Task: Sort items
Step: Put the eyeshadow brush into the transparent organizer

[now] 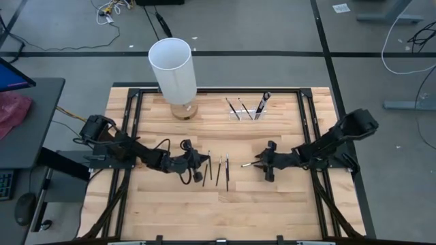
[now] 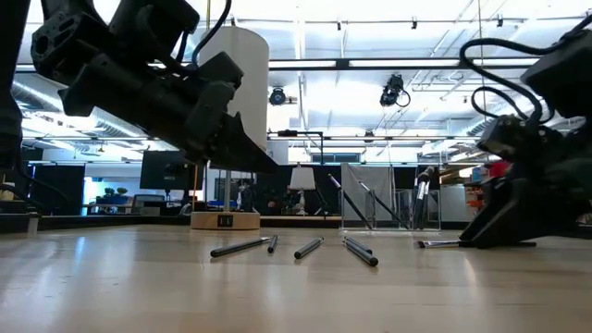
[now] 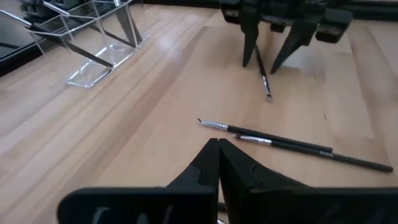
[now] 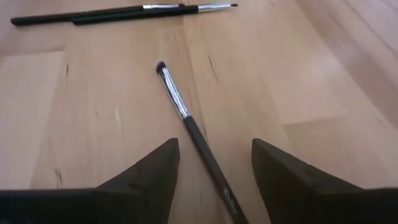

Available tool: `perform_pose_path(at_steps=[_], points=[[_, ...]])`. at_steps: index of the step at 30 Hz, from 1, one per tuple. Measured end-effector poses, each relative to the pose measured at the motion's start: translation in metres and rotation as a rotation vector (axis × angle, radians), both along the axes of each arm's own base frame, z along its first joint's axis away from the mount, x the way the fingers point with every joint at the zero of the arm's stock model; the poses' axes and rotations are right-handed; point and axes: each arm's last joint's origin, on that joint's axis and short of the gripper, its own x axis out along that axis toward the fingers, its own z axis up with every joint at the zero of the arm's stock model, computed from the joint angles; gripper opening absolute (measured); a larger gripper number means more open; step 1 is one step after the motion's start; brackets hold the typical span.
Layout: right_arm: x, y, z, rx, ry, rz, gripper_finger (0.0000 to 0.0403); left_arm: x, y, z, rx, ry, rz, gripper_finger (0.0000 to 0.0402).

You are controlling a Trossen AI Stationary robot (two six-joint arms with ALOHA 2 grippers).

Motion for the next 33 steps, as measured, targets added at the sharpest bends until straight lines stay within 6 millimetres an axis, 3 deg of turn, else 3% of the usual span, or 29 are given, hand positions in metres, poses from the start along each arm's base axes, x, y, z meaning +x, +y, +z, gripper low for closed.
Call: perform_pose_path(at_steps=[23,33], points=[[0.006,-0.002,-0.013,0.056,0.018,0.002,0.0018,0.002,-0.001,0.002,-0.045,-0.025,-0.058,0.0007],[0.008,-0.001,-0.010,0.135,-0.068,-0.071,0.0010,-0.001,-0.010,0.002,-0.037,-0.020,-0.093,0.0007]])
